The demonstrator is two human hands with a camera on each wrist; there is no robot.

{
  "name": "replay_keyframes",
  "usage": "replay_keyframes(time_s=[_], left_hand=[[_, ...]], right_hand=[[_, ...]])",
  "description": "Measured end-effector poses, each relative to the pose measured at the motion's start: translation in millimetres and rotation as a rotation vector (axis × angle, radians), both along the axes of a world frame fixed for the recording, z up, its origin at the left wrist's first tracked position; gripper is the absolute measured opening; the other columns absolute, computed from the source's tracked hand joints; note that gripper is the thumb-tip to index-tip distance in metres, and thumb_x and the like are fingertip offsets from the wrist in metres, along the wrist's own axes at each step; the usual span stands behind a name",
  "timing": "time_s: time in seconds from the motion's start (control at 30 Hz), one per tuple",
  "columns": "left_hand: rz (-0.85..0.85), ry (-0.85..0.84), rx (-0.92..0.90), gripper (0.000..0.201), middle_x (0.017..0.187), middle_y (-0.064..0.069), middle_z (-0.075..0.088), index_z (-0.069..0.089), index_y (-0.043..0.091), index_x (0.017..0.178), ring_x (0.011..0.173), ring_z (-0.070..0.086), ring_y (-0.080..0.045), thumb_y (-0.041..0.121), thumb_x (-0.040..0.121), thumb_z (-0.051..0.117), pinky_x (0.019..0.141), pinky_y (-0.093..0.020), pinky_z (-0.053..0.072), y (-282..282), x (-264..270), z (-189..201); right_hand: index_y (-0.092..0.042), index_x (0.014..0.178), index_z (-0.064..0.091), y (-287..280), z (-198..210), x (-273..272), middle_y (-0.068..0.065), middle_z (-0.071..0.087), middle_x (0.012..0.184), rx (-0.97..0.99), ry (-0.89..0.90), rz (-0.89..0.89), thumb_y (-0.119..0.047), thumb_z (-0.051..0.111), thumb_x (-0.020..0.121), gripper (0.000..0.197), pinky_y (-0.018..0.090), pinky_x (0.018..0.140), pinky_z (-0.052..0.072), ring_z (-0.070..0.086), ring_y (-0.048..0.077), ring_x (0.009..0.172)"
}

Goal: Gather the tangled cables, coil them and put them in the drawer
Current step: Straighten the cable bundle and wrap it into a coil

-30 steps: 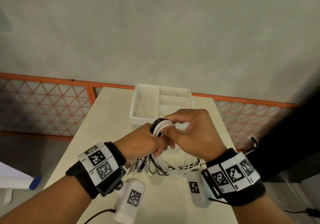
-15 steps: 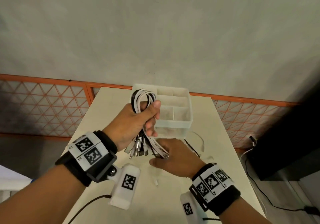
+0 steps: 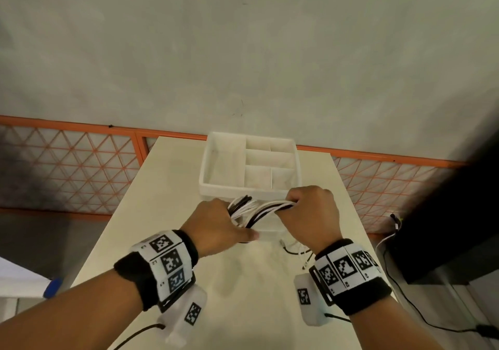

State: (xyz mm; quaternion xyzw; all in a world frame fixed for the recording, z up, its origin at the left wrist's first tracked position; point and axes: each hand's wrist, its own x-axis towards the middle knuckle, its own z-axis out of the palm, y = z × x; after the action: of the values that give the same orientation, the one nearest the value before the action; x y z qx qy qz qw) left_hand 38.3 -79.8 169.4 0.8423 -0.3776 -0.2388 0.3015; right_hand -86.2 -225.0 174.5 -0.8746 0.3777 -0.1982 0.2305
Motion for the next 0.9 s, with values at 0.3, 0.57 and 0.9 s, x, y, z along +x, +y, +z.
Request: replay_keyframes(time_s=[0.3, 0.57, 0.9], left_hand=[[0.19, 0.303, -0.199, 0.027, 0.051, 0.009, 0.064, 0.076, 0.016, 0.07, 0.054, 0.059, -0.009, 0.041, 0.081, 0.075, 0.058, -0.022, 0.043, -12.6, -0.6, -12.5], [0.192, 0.835, -0.434, 0.031, 0.064, -0.008, 0.057, 0.062, 0.007, 0.075, 0.056, 0.057, -0.022, 0.034, 0.088, 0.067, 0.067, -0.037, 0.054, -3.6, 5.5, -1.5], [0.057, 0.797, -0.448, 0.075, 0.097, -0.026, 0.073, 0.068, -0.006, 0.102, 0.092, 0.073, -0.034, 0.06, 0.068, 0.076, 0.088, -0.044, 0.058, -20.5, -24.4, 12.2]], right_hand=[[-0.017, 0.073, 0.075, 6.3, 23.4, -10.1, -0.003, 0.07, 0.062, 0.297, -0.238, 0.204, -0.022, 0.08, 0.08, 0.009, 0.016, 0.051, 0.039, 0.053, 0.001, 0.051], [-0.017, 0.086, 0.077, 0.3, 19.2, -28.4, -0.007, 0.068, 0.06, 0.564, -0.41, 0.251, -0.016, 0.061, 0.098, 0.021, 0.017, 0.052, 0.042, 0.053, 0.011, 0.051], [-0.005, 0.108, 0.076, 62.4, -33.3, 1.0, 0.003, 0.073, 0.098, -0.044, -0.598, 0.307, 0.002, 0.056, 0.089, 0.029, 0.022, 0.07, 0.057, 0.07, 0.009, 0.082]])
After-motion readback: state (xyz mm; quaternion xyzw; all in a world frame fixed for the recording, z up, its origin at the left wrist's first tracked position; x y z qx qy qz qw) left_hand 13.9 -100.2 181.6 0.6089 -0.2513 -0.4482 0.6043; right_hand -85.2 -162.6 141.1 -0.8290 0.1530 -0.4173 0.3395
